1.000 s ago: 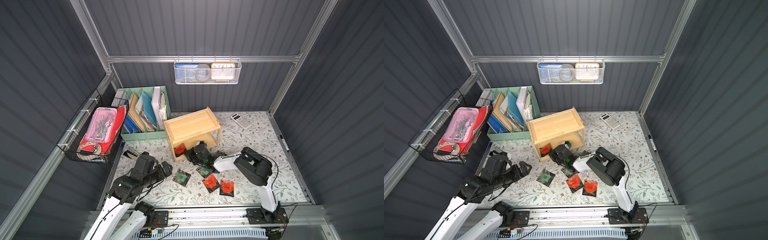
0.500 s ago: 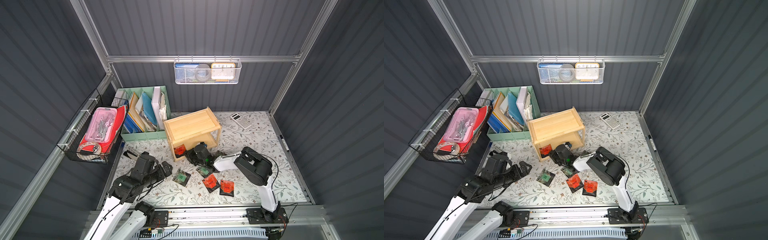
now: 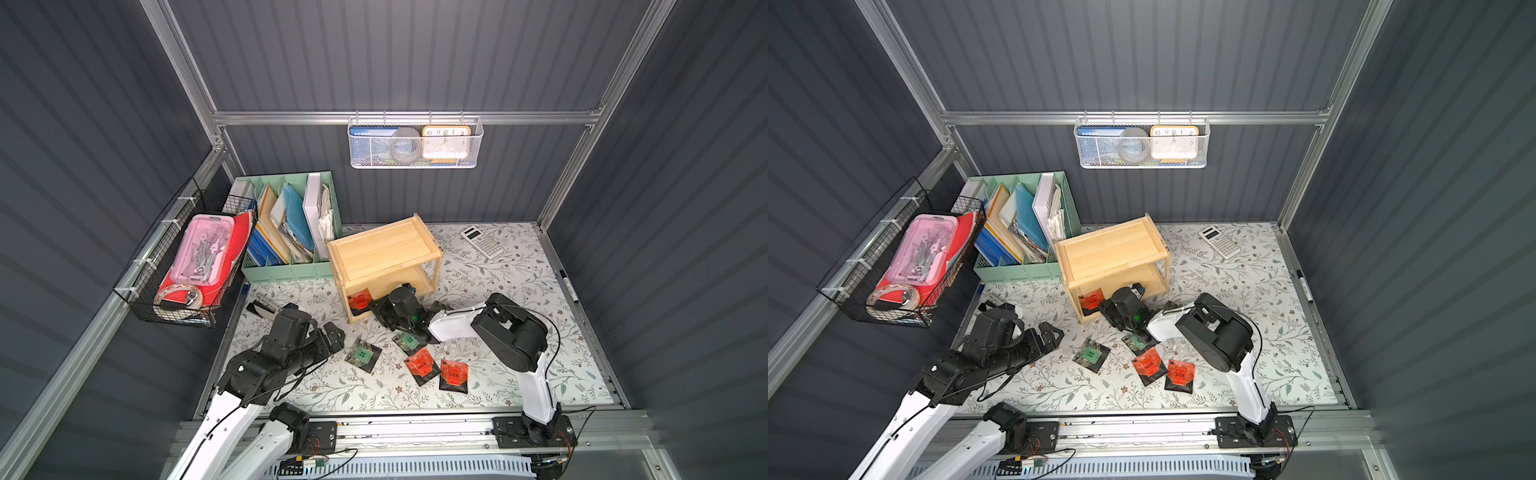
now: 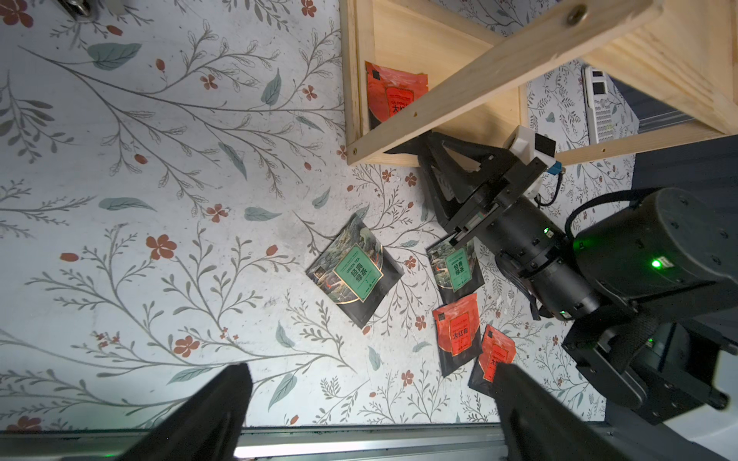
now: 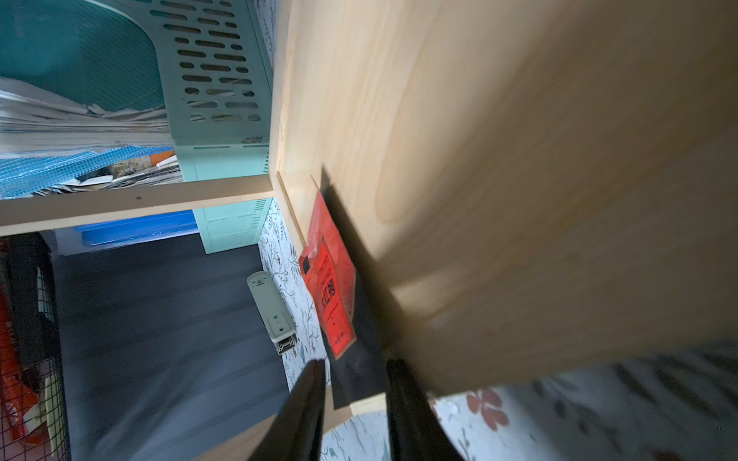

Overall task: Place the tea bags on the shelf by color
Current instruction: Place the tea bag on the shelf, then move the shelf to the center of the board.

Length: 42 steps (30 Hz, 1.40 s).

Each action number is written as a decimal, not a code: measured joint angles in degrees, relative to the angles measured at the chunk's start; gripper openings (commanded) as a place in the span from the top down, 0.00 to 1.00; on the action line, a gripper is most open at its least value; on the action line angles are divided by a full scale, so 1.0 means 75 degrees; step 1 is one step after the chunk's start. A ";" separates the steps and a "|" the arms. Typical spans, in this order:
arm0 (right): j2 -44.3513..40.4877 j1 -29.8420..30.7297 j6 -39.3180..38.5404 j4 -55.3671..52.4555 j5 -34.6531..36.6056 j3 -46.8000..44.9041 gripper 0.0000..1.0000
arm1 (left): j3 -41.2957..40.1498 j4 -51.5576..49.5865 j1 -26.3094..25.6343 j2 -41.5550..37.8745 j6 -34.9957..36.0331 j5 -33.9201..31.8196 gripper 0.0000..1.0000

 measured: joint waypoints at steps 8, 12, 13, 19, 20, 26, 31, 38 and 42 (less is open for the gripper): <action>-0.0507 0.0000 -0.0017 -0.0361 0.0064 -0.0271 0.65 | 0.0000 0.0061 0.0000 0.0000 -0.0012 0.0000 0.00; -0.0962 -0.0003 -0.0090 -0.0539 0.0114 -0.0589 0.65 | -0.0003 0.0146 0.0000 0.0000 -0.0050 0.0000 0.00; -0.1090 -0.0003 -0.0117 -0.0589 0.0131 -0.0682 0.64 | -0.0003 0.0175 0.0000 0.0000 -0.0064 0.0003 0.00; -0.1996 -0.0003 -0.0321 -0.1096 0.0175 -0.1311 0.64 | -0.0093 0.0452 0.0000 0.0125 -0.0294 -0.0009 0.00; -0.2177 -0.0003 -0.0376 -0.1259 0.0172 -0.1399 0.64 | -0.0125 0.0484 0.0000 0.0166 -0.0364 -0.0029 0.00; -0.3378 -0.0003 -0.1072 -0.2669 0.0154 -0.1542 0.62 | -0.0268 0.0726 0.0000 0.0697 -0.0685 -0.0259 0.00; -0.4546 0.0000 -0.1827 -0.4173 0.0140 -0.1545 0.62 | -0.0268 0.1174 0.0000 0.1486 -0.0804 -0.0504 0.00; -0.6257 -0.0009 -0.2492 -0.5846 0.0463 -0.2098 0.60 | -0.0268 0.1789 0.0291 0.2311 -0.0982 -0.0731 0.00; -0.7201 -0.0090 -0.2617 -0.6478 0.0804 -0.2602 0.59 | -0.0268 0.2136 0.0950 0.2573 -0.0991 -0.0702 0.00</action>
